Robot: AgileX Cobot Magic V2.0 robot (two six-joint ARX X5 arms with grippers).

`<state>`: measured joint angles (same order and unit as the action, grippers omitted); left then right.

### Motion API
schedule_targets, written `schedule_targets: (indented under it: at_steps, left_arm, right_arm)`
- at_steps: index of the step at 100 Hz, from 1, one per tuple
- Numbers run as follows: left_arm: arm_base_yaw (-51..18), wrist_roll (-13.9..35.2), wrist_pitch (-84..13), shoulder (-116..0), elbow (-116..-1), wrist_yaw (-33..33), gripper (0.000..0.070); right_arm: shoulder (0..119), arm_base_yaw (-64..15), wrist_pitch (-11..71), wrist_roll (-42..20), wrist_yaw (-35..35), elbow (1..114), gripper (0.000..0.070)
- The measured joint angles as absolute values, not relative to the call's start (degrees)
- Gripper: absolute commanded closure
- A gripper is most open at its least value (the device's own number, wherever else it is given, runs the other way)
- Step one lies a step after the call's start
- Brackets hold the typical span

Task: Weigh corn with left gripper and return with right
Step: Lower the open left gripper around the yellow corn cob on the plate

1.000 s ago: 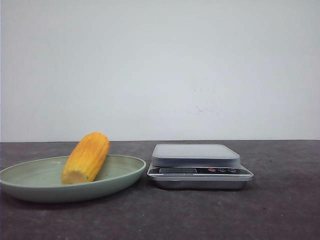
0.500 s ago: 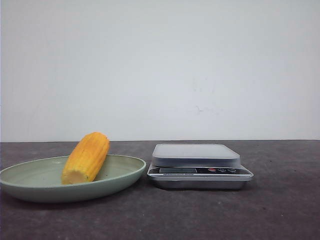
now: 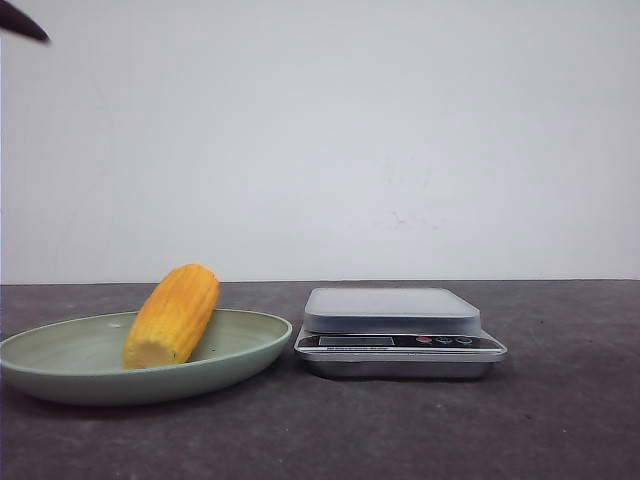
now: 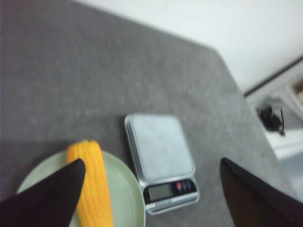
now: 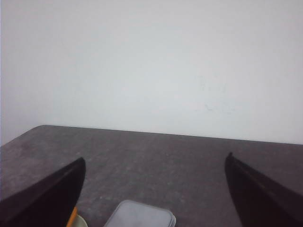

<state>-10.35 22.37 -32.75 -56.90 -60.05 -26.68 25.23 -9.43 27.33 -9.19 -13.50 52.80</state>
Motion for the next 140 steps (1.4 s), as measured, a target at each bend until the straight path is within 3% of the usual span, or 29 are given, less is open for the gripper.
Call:
schedule_targets:
  at_steps: [40,69,86,102,140]
  left_arm:
    - [-20.05,22.06,-32.58,-72.79,-60.05,-18.06,0.0141]
    - [-22.68,21.98,-31.97,-82.08,-60.05,-11.88,0.0140]
    - [-22.70,21.98,-31.94,-86.37,-60.05,-10.85,0.0127]
    - [-22.70,21.98,-31.86,-90.26,-60.05,-10.46,0.0015]
    - [-23.51,21.98,-27.11,-94.45,-60.05,-10.28,0.0021]
  right_arm:
    - [25.23,-9.43,31.48,-9.17,-13.50,52.80,0.0096]
    - [25.23,-9.43,33.10,-9.02,-13.52,52.80,0.0096]
    - [25.23,-9.43,33.58,-8.80,-13.52,52.80,0.0096]
    - [25.23,-9.43,34.09,-8.80,-13.52,52.80,0.0096]
    - [25.23,-9.43,37.39,-8.78,-13.52,52.80,0.0096]
